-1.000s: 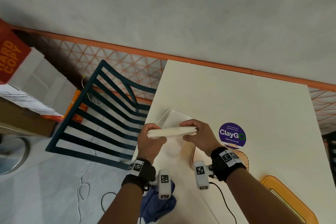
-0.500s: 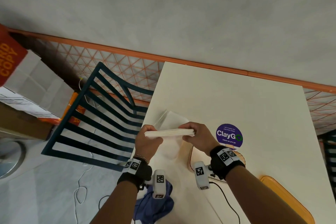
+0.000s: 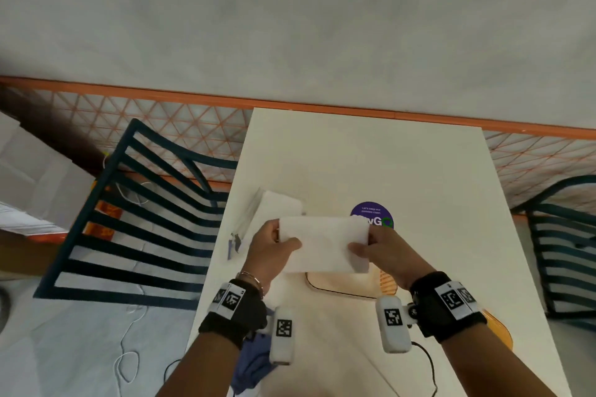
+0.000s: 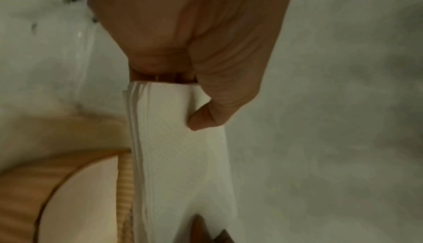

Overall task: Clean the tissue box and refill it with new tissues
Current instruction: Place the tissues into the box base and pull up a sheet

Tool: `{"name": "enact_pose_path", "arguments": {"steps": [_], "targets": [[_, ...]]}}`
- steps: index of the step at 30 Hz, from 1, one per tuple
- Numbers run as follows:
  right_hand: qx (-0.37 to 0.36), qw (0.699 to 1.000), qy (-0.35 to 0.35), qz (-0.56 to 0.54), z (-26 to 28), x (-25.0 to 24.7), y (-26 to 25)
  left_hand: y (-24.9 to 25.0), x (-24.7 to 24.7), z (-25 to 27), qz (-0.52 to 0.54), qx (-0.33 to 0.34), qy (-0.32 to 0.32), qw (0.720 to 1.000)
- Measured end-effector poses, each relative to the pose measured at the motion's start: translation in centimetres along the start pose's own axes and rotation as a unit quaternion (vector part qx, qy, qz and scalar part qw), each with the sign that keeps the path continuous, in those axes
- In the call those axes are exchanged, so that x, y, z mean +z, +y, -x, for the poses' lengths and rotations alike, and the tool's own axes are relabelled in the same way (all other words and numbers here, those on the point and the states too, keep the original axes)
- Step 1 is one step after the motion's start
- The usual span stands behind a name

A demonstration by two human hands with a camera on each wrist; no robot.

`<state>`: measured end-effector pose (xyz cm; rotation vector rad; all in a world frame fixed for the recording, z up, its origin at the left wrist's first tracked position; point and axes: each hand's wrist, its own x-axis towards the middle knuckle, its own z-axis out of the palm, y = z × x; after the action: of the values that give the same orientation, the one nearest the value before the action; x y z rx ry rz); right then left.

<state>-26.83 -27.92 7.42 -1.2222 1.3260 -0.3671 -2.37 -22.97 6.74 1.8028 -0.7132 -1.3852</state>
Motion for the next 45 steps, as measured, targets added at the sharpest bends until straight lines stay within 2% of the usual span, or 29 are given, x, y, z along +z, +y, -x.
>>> {"name": "enact_pose_path", "arguments": {"steps": [3,7,11,15,23,26,29,30,32,35,38,39,40,42,43,45], "targets": [[0.051,0.997,0.042,0.044,1.3,-1.8,2.6,-0.9,3.0,-0.1,-0.047,-0.014,-0.01,0.999],[0.099,0.974,0.102,0.174,1.6,-2.0,4.5,-1.6,6.0,0.4,-0.193,0.023,-0.004,0.981],[0.109,0.953,0.116,0.256,1.3,-1.0,4.8,-1.9,7.7,1.0,-0.258,0.058,0.021,0.964],[0.132,0.937,0.127,0.299,0.4,-0.5,4.7,-2.4,8.4,0.7,-0.337,0.093,0.038,0.936],[0.126,0.901,0.133,0.392,0.0,0.6,3.8,-2.2,9.5,0.4,-0.482,0.131,-0.022,0.866],[0.111,0.896,0.142,0.407,0.5,0.2,3.7,-2.1,9.3,0.7,-0.497,0.152,-0.022,0.854],[0.095,0.899,0.152,0.4,0.8,-0.8,4.4,-2.0,8.9,1.0,-0.491,0.205,-0.002,0.847],[0.085,0.905,0.14,0.393,0.9,-1.0,4.6,-2.0,8.9,1.0,-0.494,0.219,-0.013,0.841],[0.062,0.921,0.097,0.373,0.8,-1.0,4.9,-2.2,9.0,0.6,-0.513,0.217,-0.084,0.826],[0.046,0.913,0.001,0.404,0.5,-0.2,4.9,-2.5,9.2,0.1,-0.564,0.138,-0.222,0.783],[0.056,0.901,-0.04,0.429,0.2,0.7,4.3,-2.3,9.2,0.2,-0.643,0.118,-0.264,0.71],[0.051,0.899,-0.046,0.432,0.3,0.8,4.3,-2.3,9.1,0.3,-0.644,0.128,-0.265,0.707],[0.041,0.897,-0.046,0.438,0.3,0.8,4.2,-2.3,9.0,0.5,-0.621,0.139,-0.256,0.728],[0.024,0.906,-0.013,0.423,0.5,0.5,4.0,-1.8,8.2,0.9,-0.529,0.165,-0.201,0.808],[0.012,0.916,0.018,0.401,0.5,0.2,3.9,-1.4,7.4,1.2,-0.475,0.191,-0.152,0.845],[-0.027,0.928,0.098,0.359,0.8,-0.3,3.8,-0.5,5.2,1.1,-0.39,0.218,-0.036,0.894]]}}
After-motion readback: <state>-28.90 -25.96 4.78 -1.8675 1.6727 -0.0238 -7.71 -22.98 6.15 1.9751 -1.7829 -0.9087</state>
